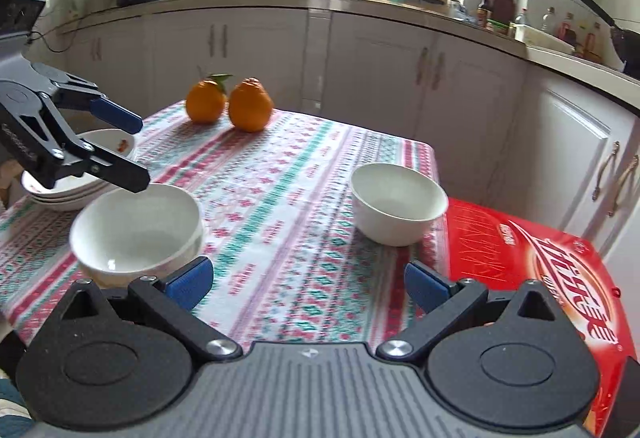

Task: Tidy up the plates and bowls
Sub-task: 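Open the left tool and withdraw it from the nested bowls, then move the right tool to the third white bowl and grasp its rim, then lift the third bowl and carry it over the nested bowls with the right tool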

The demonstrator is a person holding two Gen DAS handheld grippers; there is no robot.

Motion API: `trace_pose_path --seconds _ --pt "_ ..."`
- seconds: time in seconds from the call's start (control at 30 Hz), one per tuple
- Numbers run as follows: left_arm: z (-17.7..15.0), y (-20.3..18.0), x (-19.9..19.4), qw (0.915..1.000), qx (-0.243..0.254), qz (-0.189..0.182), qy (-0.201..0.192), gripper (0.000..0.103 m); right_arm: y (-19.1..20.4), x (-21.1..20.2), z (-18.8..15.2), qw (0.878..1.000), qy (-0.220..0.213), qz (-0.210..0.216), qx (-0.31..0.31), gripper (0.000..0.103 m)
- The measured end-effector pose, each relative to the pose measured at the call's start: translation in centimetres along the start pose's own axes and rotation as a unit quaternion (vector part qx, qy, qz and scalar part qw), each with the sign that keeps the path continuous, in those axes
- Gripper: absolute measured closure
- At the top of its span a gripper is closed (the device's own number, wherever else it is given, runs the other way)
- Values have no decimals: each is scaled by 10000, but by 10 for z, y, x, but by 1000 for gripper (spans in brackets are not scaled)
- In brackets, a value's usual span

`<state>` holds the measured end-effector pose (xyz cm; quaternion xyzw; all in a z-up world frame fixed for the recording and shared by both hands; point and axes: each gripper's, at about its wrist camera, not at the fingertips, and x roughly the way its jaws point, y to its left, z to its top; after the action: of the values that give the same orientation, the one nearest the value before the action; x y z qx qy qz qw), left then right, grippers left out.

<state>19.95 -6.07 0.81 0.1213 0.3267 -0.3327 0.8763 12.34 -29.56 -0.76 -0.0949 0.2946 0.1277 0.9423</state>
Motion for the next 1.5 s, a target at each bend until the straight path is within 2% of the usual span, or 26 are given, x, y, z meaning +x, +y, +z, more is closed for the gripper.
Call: trace_pose_path --seconds 0.17,0.3,0.5,0.63,0.73,0.9,1.27,1.37,1.5 --pt "24 -4 22 9991 35 -410 100 2 -21 15 2 9996 92 -157 233 0" --pt "42 -10 44 9987 258 -438 -20 2 -37 24 6 9989 144 -186 417 0" --pt "59 -19 87 9971 554 -515 108 2 -68 40 23 9977 243 -250 581 0" --pt "66 -28 111 9945 935 -449 160 2 -94 56 39 9960 293 -76 845 0" --pt "70 -30 127 9929 1038 -521 243 2 -111 74 49 9940 423 155 1000 0" --pt "73 -30 150 9907 1163 -567 411 4 -130 114 60 9878 818 498 1226 2" --pt "82 -27 179 9874 924 -1078 705 10 -144 168 76 9761 1287 833 1541 17" --pt "84 -28 183 9872 938 -1030 781 11 -144 177 77 9736 1369 906 1585 22" --pt "86 -24 188 9875 800 -1049 867 19 -144 184 76 9695 1454 1018 1689 30"
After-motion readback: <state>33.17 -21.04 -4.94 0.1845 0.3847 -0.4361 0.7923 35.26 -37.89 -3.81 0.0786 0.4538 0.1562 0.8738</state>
